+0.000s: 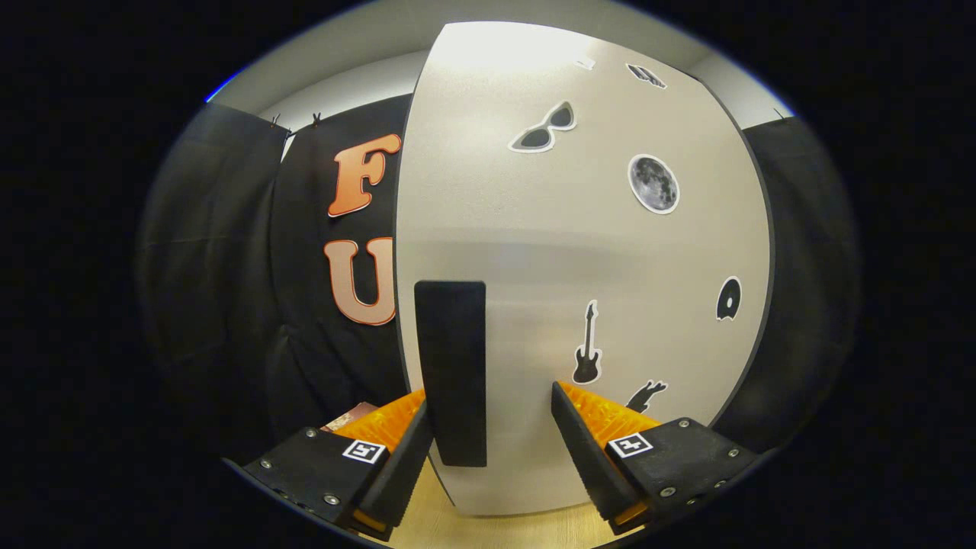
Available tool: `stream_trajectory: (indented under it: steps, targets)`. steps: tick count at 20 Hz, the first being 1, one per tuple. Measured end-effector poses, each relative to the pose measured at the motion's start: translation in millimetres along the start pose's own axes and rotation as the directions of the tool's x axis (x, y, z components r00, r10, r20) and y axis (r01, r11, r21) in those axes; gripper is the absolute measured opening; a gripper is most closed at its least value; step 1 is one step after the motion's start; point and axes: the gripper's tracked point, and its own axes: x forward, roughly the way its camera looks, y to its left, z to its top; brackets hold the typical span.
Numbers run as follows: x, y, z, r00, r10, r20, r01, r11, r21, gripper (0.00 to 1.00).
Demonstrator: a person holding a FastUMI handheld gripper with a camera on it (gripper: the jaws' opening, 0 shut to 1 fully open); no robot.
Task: Open the shoe cabinet door, grab the shoes and put them into the shoe cabinet, then close the shoe cabinet door.
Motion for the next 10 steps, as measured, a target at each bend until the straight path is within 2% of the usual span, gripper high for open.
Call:
stream_trajectory:
  steps: [3, 7, 10]
  targets:
    - [-9.2, -6.2, 20.5, 1.0, 0.018, 0.006, -0.018, 1.0, 0.01, 0.92]
    - [-62.4, -10.1, 59.7, 0.998, 0.067, 0.021, -0.068, 0.997, 0.048, 0.93]
    - [-100.4, -30.1, 97.3, 0.994, 0.052, 0.093, -0.054, 0.998, 0.017, 0.93]
